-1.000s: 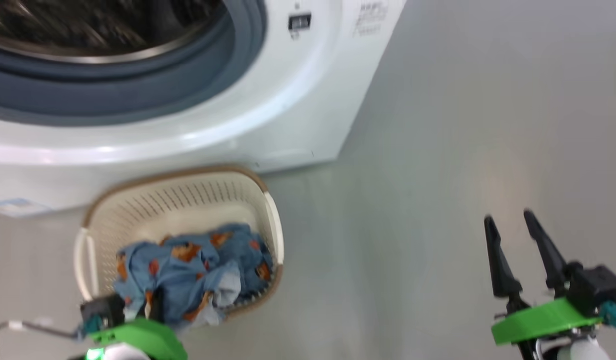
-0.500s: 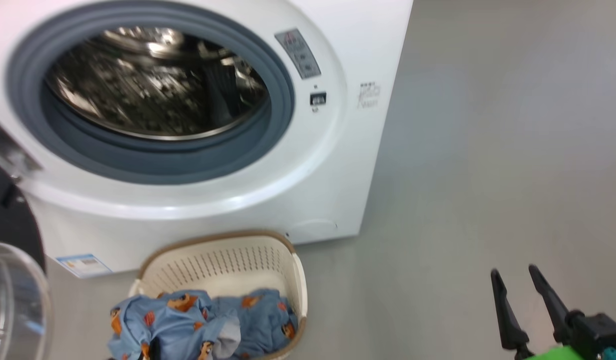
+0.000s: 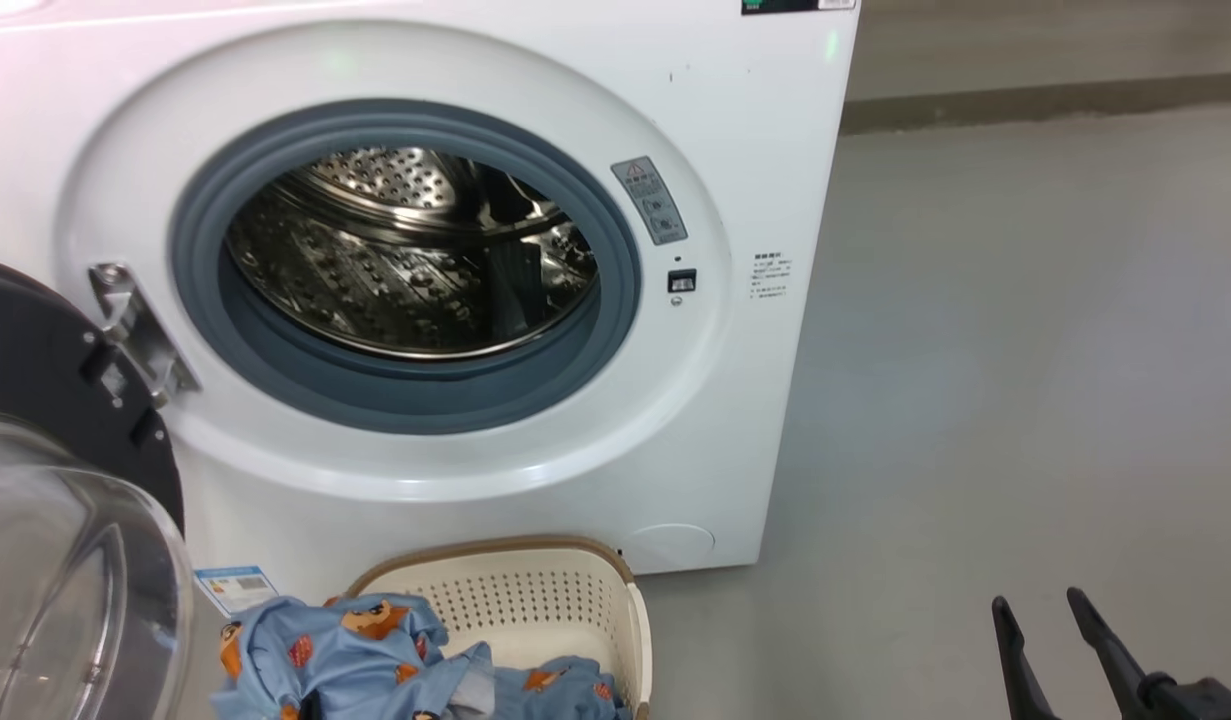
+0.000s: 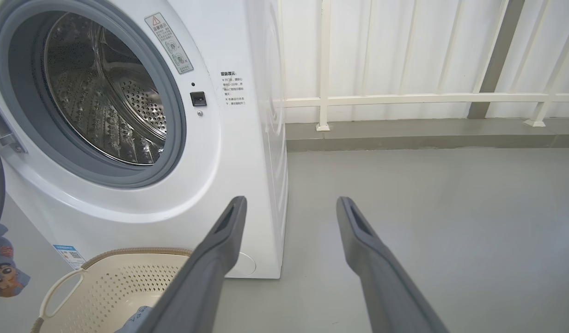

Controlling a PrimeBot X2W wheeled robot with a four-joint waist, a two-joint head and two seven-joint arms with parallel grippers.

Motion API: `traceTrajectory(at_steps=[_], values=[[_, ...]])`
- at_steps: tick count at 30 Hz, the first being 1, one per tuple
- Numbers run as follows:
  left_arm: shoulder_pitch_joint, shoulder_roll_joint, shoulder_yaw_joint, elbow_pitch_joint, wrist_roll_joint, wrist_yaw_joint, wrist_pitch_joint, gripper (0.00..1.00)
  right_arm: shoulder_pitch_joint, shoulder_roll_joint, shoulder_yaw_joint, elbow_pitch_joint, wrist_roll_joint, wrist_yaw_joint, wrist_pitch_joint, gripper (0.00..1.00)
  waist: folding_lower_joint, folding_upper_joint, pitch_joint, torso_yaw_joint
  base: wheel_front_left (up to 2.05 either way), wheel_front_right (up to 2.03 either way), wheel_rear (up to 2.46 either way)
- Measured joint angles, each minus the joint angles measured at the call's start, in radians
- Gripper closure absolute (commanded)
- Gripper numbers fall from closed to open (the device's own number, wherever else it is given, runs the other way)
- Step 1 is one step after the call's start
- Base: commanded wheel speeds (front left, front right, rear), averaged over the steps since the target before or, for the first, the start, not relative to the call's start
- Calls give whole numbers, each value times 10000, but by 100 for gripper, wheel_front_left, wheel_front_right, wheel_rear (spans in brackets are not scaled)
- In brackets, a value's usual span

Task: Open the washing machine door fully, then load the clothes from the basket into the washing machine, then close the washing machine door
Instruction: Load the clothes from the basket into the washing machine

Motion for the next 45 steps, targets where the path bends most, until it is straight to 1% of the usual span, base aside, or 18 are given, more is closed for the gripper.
traceTrajectory(at_steps=[5, 8, 13, 19, 23, 34, 42, 45], values=[[594, 4, -23, -1003, 339, 176, 0, 100, 349, 29, 15, 52, 0, 0, 0, 0, 0, 0, -423, 170, 0, 0, 0], [769, 6, -46, -1344, 385, 251, -2, 100, 350, 58, 25, 54, 0, 0, 0, 0, 0, 0, -590, 223, 0, 0, 0], [988, 6, -88, -1641, 447, 343, -2, 100, 351, 81, 44, 58, 0, 0, 0, 0, 1, 0, -781, 282, 0, 0, 0], [1020, 12, -136, -1860, 458, 351, 2, 100, 351, 77, 44, 56, 2, 0, 0, 0, 0, 0, -803, 332, 0, 0, 0], [1022, 13, -161, -1942, 458, 433, 13, 100, 351, 81, 71, 54, 2, 0, 0, 0, 1, 0, -743, 341, 0, 0, 0], [1020, 25, -349, -1973, 454, 439, 17, 100, 342, 82, 255, 52, 0, 0, 0, 0, 1, 0, -490, 272, 0, 0, 0], [899, 40, -405, -1641, 380, 435, 75, 100, 275, 90, 407, 42, 0, 0, 0, 0, 1, 0, -139, -13, 0, 0, 0], [540, 58, -447, -1452, 353, 420, 153, 100, 96, 132, 518, 42, 0, 0, 0, 0, 1, 0, 62, -159, 0, 0, 0]])
